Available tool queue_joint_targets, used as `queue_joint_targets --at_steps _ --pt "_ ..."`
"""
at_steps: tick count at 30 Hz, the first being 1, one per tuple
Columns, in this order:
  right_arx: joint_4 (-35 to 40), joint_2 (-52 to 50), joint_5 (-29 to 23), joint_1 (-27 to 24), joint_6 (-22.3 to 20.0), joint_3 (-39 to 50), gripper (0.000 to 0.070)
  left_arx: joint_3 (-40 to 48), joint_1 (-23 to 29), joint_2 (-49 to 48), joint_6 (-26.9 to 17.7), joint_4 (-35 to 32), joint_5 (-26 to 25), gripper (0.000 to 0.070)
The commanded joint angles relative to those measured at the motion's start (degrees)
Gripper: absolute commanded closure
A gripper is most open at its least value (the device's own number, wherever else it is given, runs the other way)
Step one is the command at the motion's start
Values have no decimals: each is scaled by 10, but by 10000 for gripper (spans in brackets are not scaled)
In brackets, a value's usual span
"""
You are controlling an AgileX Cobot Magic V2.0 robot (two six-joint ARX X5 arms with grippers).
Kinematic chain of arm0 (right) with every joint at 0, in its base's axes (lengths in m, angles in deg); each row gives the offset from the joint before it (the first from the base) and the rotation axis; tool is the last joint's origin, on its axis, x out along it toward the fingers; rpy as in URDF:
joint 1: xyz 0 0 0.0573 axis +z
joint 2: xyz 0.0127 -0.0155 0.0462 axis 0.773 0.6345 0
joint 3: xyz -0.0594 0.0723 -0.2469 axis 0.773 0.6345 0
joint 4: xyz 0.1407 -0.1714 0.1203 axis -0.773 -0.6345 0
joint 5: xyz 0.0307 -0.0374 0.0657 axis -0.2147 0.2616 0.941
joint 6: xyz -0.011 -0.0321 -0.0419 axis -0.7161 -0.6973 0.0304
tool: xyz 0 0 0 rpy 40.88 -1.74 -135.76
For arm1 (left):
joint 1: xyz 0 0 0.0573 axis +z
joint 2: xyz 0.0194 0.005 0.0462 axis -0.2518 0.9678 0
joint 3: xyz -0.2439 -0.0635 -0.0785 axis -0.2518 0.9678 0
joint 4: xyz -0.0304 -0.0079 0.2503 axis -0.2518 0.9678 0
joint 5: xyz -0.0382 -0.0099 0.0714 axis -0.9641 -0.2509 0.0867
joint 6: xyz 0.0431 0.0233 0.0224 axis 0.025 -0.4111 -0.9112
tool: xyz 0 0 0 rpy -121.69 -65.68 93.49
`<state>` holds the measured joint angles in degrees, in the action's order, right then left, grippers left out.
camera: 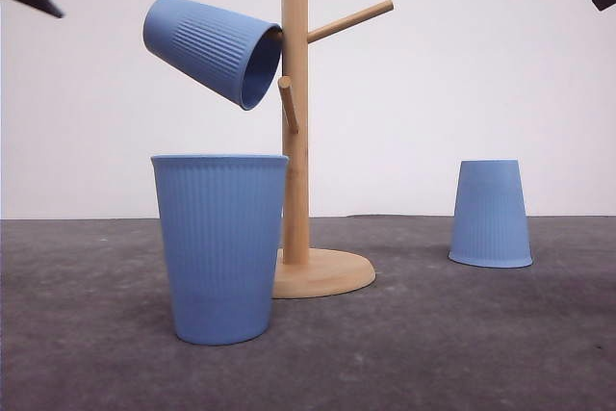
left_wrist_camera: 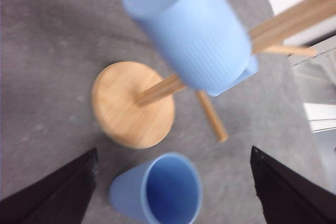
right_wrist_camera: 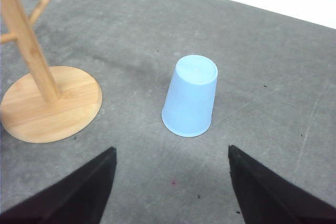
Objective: Place three cups
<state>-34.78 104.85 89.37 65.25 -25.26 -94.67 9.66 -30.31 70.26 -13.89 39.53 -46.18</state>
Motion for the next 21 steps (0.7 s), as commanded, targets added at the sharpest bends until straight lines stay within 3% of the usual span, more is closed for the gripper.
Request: queue_joint_targets --at_steps 1,7,11,21 --pt "3 2 1 2 17 -7 268 26 4 -16 -28 -3 4 145" --pt "-5 26 1 1 68 -8 268 145 16 -104 -43 -34 54 150" --pt "-3 83 2 1 105 -18 266 171 16 -134 -63 -30 80 150" --pt "81 318 21 -16 107 -103 136 172 16 -136 -74 -30 84 149"
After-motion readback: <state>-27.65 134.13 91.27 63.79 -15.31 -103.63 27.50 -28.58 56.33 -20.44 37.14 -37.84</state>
